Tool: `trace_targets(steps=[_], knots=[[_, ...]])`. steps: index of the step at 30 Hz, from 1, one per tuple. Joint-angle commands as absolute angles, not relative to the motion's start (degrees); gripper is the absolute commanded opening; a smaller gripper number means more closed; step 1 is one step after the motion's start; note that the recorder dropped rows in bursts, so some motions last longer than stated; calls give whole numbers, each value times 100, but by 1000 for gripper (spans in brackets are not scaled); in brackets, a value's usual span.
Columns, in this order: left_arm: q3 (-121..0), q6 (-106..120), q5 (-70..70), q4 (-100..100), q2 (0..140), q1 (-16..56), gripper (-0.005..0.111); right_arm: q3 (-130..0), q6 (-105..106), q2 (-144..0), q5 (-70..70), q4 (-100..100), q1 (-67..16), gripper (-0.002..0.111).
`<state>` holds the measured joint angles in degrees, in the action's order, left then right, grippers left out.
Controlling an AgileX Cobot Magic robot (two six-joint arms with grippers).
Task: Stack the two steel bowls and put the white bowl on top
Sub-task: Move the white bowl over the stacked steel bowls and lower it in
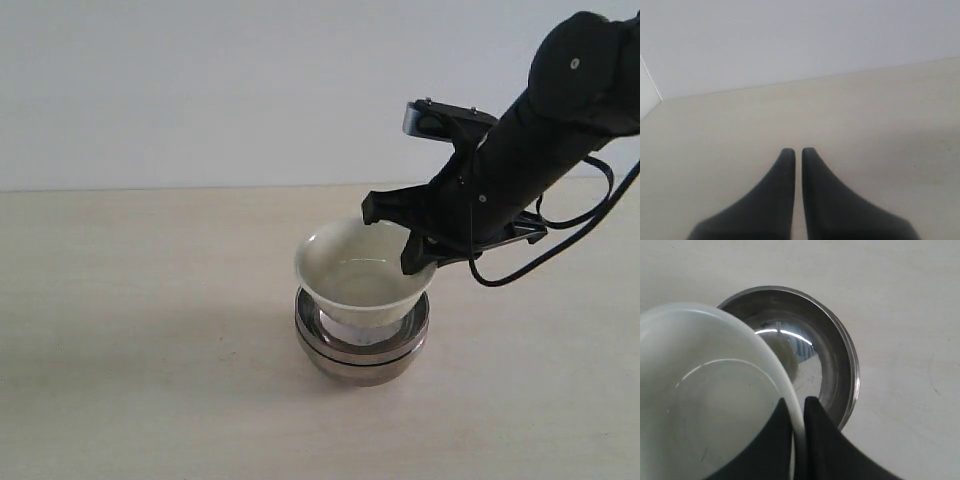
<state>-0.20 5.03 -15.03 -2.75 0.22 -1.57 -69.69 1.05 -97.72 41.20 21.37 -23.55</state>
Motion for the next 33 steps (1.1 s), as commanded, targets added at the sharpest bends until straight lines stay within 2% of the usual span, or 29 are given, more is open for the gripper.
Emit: trace_targets(steps=[1, 33], knots=[[0, 447, -1465, -236, 0, -173, 4, -6802, 275, -9664, 3811, 2259, -2317, 0], [0, 447, -1474, -236, 0, -173, 4, -6802, 578, -9932, 3358, 2602, -2107, 0]])
